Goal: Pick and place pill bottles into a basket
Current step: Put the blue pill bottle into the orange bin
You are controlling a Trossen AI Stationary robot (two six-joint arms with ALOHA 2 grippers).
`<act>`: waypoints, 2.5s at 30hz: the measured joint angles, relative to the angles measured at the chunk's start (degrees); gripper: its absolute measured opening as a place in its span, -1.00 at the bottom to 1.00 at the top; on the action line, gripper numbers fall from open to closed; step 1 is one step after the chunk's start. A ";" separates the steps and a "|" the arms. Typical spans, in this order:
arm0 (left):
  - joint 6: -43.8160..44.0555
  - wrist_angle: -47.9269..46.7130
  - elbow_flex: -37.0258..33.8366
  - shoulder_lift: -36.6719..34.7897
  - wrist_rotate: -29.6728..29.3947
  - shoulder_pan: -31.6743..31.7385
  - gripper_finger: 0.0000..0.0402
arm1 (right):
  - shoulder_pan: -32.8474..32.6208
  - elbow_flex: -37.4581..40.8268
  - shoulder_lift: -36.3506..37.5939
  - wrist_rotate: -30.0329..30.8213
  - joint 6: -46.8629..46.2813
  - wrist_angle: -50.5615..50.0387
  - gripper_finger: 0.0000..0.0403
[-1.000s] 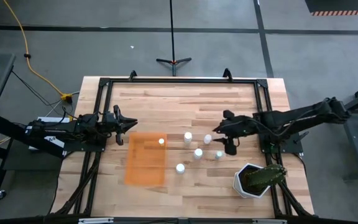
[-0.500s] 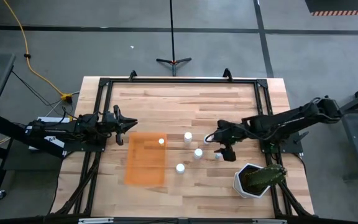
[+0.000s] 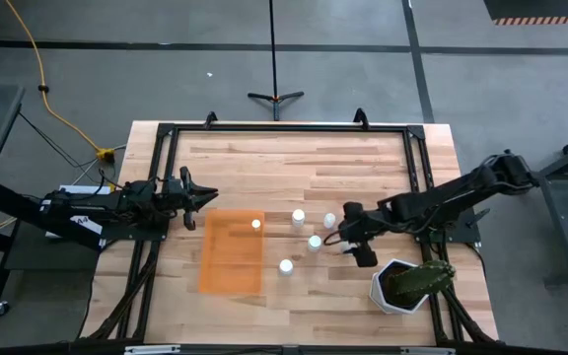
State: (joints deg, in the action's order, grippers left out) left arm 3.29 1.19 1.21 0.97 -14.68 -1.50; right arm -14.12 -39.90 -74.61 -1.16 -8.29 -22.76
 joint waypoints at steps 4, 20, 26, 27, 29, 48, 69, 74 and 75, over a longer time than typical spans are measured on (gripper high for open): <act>0.00 0.02 0.00 0.00 0.00 -0.02 -0.56 | -0.19 0.00 -1.91 0.17 -1.56 -1.45 0.37; 0.02 0.00 0.00 0.00 0.00 0.00 -0.56 | -0.19 0.00 -7.28 0.85 -2.81 -1.25 0.37; 0.02 0.01 0.00 0.00 0.00 0.00 -0.56 | -0.19 0.00 -7.28 0.85 -3.76 -1.46 0.26; 0.02 0.00 0.00 0.00 0.00 0.00 -0.56 | -0.19 0.00 -7.28 0.83 -3.78 -1.43 0.23; 0.02 0.00 0.00 0.00 0.00 0.00 -0.56 | -0.19 0.00 -7.28 0.82 -3.88 -1.44 0.17; 0.02 0.00 0.00 0.01 0.00 0.00 -0.56 | -0.19 -0.15 -7.28 0.46 -3.74 -1.62 -0.39; 0.02 0.00 0.00 0.00 0.00 0.00 -0.56 | 0.26 -20.01 -7.26 10.56 15.69 2.06 -0.51; 0.01 0.00 0.00 0.00 0.00 -0.02 -0.56 | 2.30 -20.59 -7.26 6.20 21.98 11.77 -0.51; 0.02 0.00 0.00 0.00 0.00 -0.02 -0.56 | 2.89 -20.59 -7.52 4.88 22.79 13.24 -0.49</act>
State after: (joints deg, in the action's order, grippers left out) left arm 3.31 1.19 1.21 0.97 -14.68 -1.52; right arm -11.22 -60.49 -82.12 3.71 14.50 -9.52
